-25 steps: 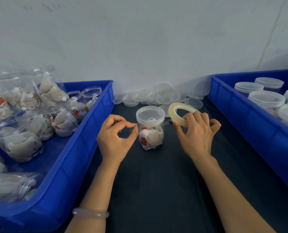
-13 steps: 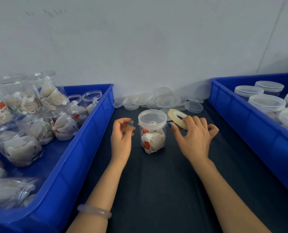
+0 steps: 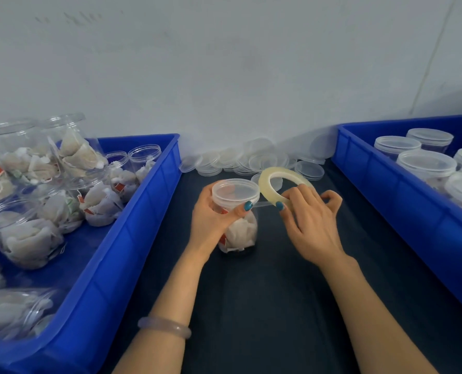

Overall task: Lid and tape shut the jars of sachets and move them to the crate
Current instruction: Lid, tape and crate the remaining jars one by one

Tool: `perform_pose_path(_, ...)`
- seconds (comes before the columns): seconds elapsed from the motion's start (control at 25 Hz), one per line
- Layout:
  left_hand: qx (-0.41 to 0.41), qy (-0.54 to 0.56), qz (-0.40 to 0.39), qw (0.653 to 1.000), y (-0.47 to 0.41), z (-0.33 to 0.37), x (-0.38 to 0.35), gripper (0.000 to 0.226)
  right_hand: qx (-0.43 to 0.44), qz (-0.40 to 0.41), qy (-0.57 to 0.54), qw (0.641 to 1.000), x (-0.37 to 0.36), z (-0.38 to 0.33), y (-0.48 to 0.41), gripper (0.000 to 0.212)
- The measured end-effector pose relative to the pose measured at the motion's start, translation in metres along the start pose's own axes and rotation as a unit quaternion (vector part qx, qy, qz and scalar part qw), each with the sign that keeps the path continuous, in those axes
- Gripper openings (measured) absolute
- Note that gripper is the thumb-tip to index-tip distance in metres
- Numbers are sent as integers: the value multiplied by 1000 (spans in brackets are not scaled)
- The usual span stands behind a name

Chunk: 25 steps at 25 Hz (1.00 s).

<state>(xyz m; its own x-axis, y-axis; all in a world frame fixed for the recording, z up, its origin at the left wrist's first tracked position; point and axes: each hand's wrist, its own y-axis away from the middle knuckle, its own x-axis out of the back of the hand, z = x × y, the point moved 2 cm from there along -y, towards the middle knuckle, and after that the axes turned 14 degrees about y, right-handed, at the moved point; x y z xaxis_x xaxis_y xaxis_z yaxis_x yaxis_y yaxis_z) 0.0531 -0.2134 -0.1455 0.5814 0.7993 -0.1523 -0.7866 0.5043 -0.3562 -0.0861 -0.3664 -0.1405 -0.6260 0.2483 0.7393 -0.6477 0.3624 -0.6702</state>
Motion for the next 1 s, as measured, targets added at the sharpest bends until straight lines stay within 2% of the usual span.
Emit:
perform_pose_path(0.16,36,4,-38,999,2,8,9,63,-33,26,15,999,6,3,-2,47)
perform_pose_path(0.28,63,-2,-81,995,7,14,3,84,-66,35,-27,997,10,3,-1,52)
perform_pose_path(0.36,82,10,-101,991,9,15,0,85,-75,24,-61,995,12,0,-2,53)
perform_pose_path(0.52,133,61,-147,978,15,15,-1,71,-94,-49,-161,981,10,-6,-3,58)
perform_pose_path(0.6,124,89,-155,976,15,14,-3,92,-115,-97,-227,962,9,-7,-3,60)
perform_pose_path(0.68,125,107,-151,975,15,12,-4,120,-130,-139,-261,946,10,-6,-3,52)
perform_pose_path(0.76,132,118,-149,973,16,11,-1,130,-133,-187,-285,931,11,-5,-1,41)
perform_pose_path(0.88,127,113,-152,974,15,9,0,127,-129,-216,-315,915,13,-7,3,23)
perform_pose_path(0.92,128,114,-153,973,15,8,0,125,-134,-220,-329,908,12,-8,4,24)
perform_pose_path(1.0,131,118,-155,972,15,5,1,116,-156,-229,-365,889,9,-7,5,44)
